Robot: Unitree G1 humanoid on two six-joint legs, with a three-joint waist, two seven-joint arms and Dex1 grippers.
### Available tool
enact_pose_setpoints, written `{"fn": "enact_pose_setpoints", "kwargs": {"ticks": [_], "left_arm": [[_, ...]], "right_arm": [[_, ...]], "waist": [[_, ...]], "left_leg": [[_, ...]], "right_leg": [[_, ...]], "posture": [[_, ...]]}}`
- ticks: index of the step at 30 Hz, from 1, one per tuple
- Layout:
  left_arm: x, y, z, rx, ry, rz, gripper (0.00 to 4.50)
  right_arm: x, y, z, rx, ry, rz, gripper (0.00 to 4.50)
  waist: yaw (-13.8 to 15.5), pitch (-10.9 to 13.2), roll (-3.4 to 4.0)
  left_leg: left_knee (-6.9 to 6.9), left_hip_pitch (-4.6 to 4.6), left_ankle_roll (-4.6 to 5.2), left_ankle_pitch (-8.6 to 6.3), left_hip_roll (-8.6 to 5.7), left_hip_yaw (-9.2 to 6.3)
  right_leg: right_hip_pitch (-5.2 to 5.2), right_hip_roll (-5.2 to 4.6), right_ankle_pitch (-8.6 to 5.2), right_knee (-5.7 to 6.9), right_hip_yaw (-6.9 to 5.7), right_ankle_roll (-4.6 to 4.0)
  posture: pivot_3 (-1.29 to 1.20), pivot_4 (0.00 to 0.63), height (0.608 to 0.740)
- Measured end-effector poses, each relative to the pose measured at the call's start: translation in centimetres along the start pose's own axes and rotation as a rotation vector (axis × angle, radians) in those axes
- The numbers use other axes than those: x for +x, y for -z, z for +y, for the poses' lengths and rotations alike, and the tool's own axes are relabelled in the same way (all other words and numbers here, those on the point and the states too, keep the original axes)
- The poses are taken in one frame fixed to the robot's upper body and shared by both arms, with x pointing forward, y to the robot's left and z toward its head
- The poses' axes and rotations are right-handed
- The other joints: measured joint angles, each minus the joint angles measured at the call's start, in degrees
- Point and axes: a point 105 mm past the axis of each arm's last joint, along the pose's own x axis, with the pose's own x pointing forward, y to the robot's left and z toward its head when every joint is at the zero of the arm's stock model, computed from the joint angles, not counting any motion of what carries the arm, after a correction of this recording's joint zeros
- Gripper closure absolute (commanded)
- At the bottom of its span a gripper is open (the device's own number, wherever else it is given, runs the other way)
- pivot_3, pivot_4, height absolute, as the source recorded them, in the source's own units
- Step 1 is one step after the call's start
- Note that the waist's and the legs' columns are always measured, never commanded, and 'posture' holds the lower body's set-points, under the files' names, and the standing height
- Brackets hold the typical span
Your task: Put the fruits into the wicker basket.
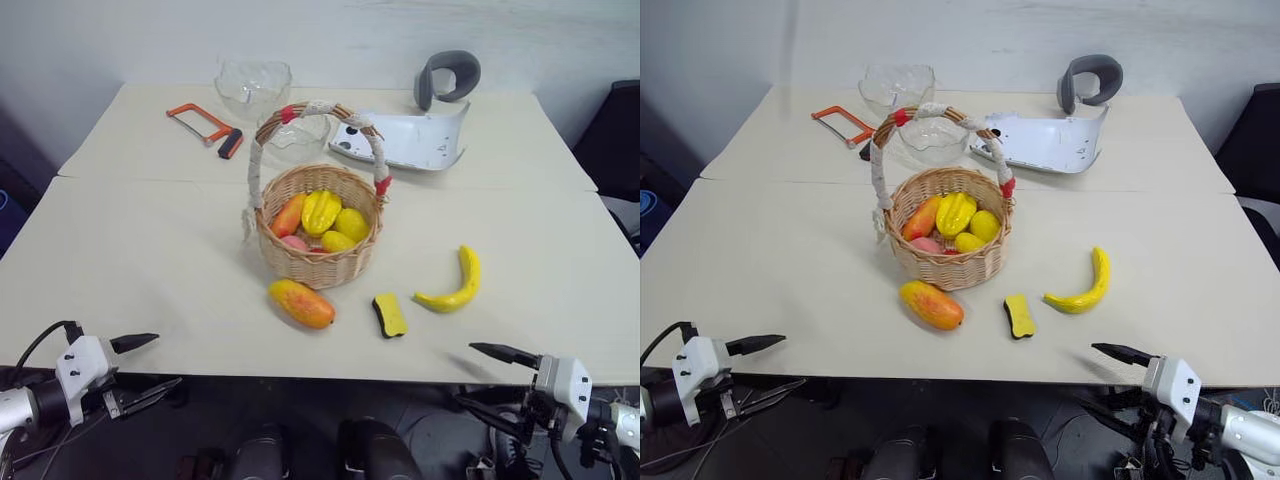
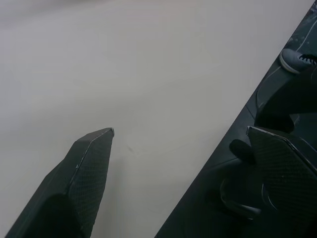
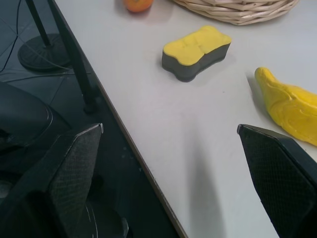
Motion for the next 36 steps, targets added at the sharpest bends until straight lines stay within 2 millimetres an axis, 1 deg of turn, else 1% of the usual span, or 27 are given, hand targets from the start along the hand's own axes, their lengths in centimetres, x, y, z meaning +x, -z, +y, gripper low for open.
{"fn": "enact_pose_setpoints", "kwargs": {"ticks": [4, 7, 10, 11, 13, 15, 16, 17, 18, 21, 24, 25, 26, 27, 29, 31, 34, 36], "left_arm": [[-0.1, -0.1, 0.0, 0.008, 0.007, 0.002, 0.0], [-0.1, 0.1, -0.5, -0.028, 0.036, 0.015, 0.0], [0.0, -0.3, -0.8, -0.067, 0.062, -0.007, 0.0], [0.1, -0.5, -0.8, -0.076, 0.069, -0.027, 0.0], [0.5, -1.7, -0.8, -0.097, 0.094, -0.101, 0.0], [1.1, -3.2, -1.5, -0.106, 0.177, -0.146, 0.0], [1.7, -4.3, -2.2, -0.089, 0.251, -0.161, 0.0], [2.1, -5.1, -2.7, -0.065, 0.297, -0.173, 0.0], [2.7, -6.0, -3.2, -0.032, 0.342, -0.192, 0.0], [4.1, -7.6, -4.1, 0.031, 0.415, -0.244, 0.0], [5.2, -8.4, -4.3, 0.052, 0.421, -0.283, 0.0], [5.6, -8.4, -4.5, 0.057, 0.433, -0.282, 0.0], [5.8, -8.4, -4.8, 0.061, 0.445, -0.28, 0.0], [6.0, -8.3, -5.1, 0.062, 0.458, -0.274, 0.0], [6.1, -8.2, -5.2, 0.06, 0.465, -0.267, 0.0], [6.1, -8.1, -5.2, 0.058, 0.461, -0.262, 0.0], [6.1, -8.1, -5.2, 0.06, 0.462, -0.26, 0.0], [6.1, -8.1, -5.3, 0.062, 0.464, -0.26, 0.0]], "right_arm": [[-0.2, -0.1, -0.2, 0.0, 0.032, 0.009, 0.03], [-0.3, -0.4, -0.3, -0.003, 0.044, 0.011, 0.03], [-0.1, -0.7, -0.4, 0.004, 0.055, 0.013, 0.03], [0.1, -1.0, -0.4, 0.015, 0.064, 0.007, 0.03], [0.8, -2.2, -0.8, 0.066, 0.097, -0.031, 0.03], [2.2, -4.2, -0.8, 0.102, 0.082, -0.072, 0.03], [3.5, -5.3, -0.5, 0.108, 0.042, -0.068, 0.03], [4.3, -6.2, -0.2, 0.108, 0.02, -0.076, 0.03], [5.6, -7.1, 0.0, 0.112, 0.016, -0.088, 0.03], [8.5, -8.0, -0.1, 0.121, 0.045, -0.098, 0.03], [10.9, -7.7, -0.8, 0.123, 0.123, -0.057, 0.03], [11.7, -7.0, -1.2, 0.128, 0.157, -0.014, 0.03], [12.1, -6.2, -1.4, 0.13, 0.181, 0.026, 0.03], [12.3, -5.0, -1.8, 0.124, 0.219, 0.092, 0.03], [12.5, -3.3, -2.5, 0.117, 0.273, 0.18, 0.03], [12.8, -3.3, -2.7, 0.122, 0.275, 0.194, 0.03], [13.1, -3.2, -2.3, 0.159, 0.256, 0.196, 0.62], [13.5, -3.2, -1.6, 0.215, 0.215, 0.186, 1.31]], "waist": [[0.03, -0.01, -0.02], [-0.09, -0.01, -0.02], [-0.11, -0.02, 0.0], [-0.09, -0.02, 0.01], [-0.05, -0.03, 0.02], [-0.2, -0.04, 0.0], [-0.29, -0.04, 0.0], [-0.22, -0.04, 0.0], [-0.2, -0.05, 0.0], [-0.13, -0.06, 0.03], [-0.21, -0.07, 0.01], [-0.26, -0.09, -0.01], [-0.25, -0.08, -0.01], [-0.23, -0.09, -0.01], [-0.23, -0.08, -0.01], [-0.27, -0.1, -0.03], [-0.39, -0.12, -0.05], [-0.45, -0.13, -0.06]], "left_leg": [[0.0, 0.0, 0.0, 0.0, -0.01, 0.0], [-0.01, 0.0, 0.0, 0.0, 0.0, 0.0], [-0.01, 0.01, 0.0, 0.0, 0.0, 0.0], [-0.01, 0.01, 0.0, 0.0, 0.0, -0.01], [0.01, 0.0, 0.0, 0.01, 0.01, -0.02], [0.03, 0.0, 0.0, 0.01, 0.01, -0.03], [0.03, 0.01, -0.01, 0.01, 0.01, -0.03], [0.02, 0.0, -0.02, 0.01, 0.01, -0.05], [0.0, 0.01, -0.04, 0.02, 0.01, -0.06], [0.01, -0.08, -0.08, 0.05, -0.02, -0.05], [0.05, -0.12, -0.17, 0.1, -0.03, -0.02], [0.07, -0.12, -0.21, 0.12, -0.03, -0.01], [0.09, -0.15, -0.25, 0.15, -0.03, 0.0], [0.09, -0.16, -0.27, 0.16, -0.04, 0.0], [0.12, -0.19, -0.26, 0.16, -0.04, 0.01], [0.12, -0.15, -0.13, 0.08, -0.02, 0.0], [0.11, -0.11, -0.06, 0.05, 0.0, 0.0], [0.11, -0.11, -0.06, 0.05, 0.01, 0.0]], "right_leg": [[0.01, 0.0, 0.0, 0.0, 0.0, 0.0], [0.01, 0.0, 0.0, 0.0, 0.01, -0.01], [0.0, 0.01, -0.02, 0.01, 0.0, -0.03], [0.01, 0.01, -0.02, 0.02, 0.0, -0.03], [0.01, 0.0, -0.02, 0.03, 0.01, -0.03], [0.01, -0.01, -0.02, 0.04, 0.05, -0.03], [0.01, 0.0, -0.02, 0.05, 0.06, -0.04], [0.0, 0.0, -0.02, 0.05, 0.05, -0.05], [0.0, 0.01, -0.04, 0.05, 0.05, -0.07], [-0.09, 0.01, -0.04, 0.05, 0.04, -0.07], [-0.11, 0.02, -0.04, 0.07, 0.03, -0.06], [-0.11, 0.02, -0.03, 0.09, 0.03, -0.06], [-0.13, 0.02, -0.03, 0.09, 0.03, -0.06], [-0.14, 0.02, -0.03, 0.1, 0.03, -0.06], [-0.17, 0.02, -0.03, 0.1, 0.03, -0.06], [-0.12, 0.03, -0.03, 0.1, 0.03, -0.06], [-0.11, 0.05, -0.03, 0.13, 0.03, -0.06], [-0.11, 0.06, -0.03, 0.14, 0.03, -0.06]], "posture": [[0.0, 0.15, 0.74], [0.0, 0.15, 0.74], [0.0, 0.15, 0.74], [0.0, 0.15, 0.74], [0.0, 0.15, 0.74], [0.0, 0.15, 0.74], [0.0, 0.15, 0.74], [0.0, 0.15, 0.74], [0.0, 0.15, 0.74], [0.0, 0.15, 0.74], [0.0, 0.15, 0.74], [0.0, 0.15, 0.74], [0.0, 0.15, 0.74], [0.0, 0.15, 0.74], [0.0, 0.15, 0.74], [0.0, 0.15, 0.74], [0.0, 0.15, 0.74], [0.0, 0.15, 0.74]]}}
